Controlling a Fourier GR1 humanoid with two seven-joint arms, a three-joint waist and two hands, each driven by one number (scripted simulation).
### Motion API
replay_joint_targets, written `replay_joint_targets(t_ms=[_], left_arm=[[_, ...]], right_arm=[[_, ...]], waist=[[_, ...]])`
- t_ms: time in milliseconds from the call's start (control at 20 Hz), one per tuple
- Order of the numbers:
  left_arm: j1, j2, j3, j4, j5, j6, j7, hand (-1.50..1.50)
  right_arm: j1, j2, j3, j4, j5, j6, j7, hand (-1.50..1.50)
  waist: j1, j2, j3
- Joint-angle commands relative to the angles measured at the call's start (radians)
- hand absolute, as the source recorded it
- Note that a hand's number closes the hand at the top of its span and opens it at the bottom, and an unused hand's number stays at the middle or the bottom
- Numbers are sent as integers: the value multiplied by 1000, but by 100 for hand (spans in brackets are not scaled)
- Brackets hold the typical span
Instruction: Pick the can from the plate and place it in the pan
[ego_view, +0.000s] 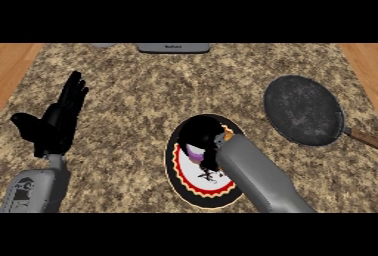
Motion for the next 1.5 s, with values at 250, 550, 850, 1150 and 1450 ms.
replay_joint_targets(t_ms=[250, 550, 850, 1150, 1450], left_arm=[[19, 2, 4, -2, 2, -3, -3, 0], [-8, 11, 10, 15, 6, -10, 15, 0], [29, 19, 19, 2, 5, -19, -28, 0], [46, -20, -8, 2, -19, 4, -46, 0], [37, -28, -19, -51, -28, 26, 22, 0]], right_arm=[[174, 0, -159, -64, -161, -227, 655, 150], [164, 0, 29, -318, -59, -541, 968, 150], [156, 0, 169, -572, 52, -622, 1281, 150], [76, 0, 9, -665, 125, -560, 1324, 150], [223, -91, -177, -757, 25, -737, 1147, 150]], waist=[[-3, -6, -2], [-7, -10, -2], [-11, -6, -2], [-13, 2, -2], [-16, 3, 0]])
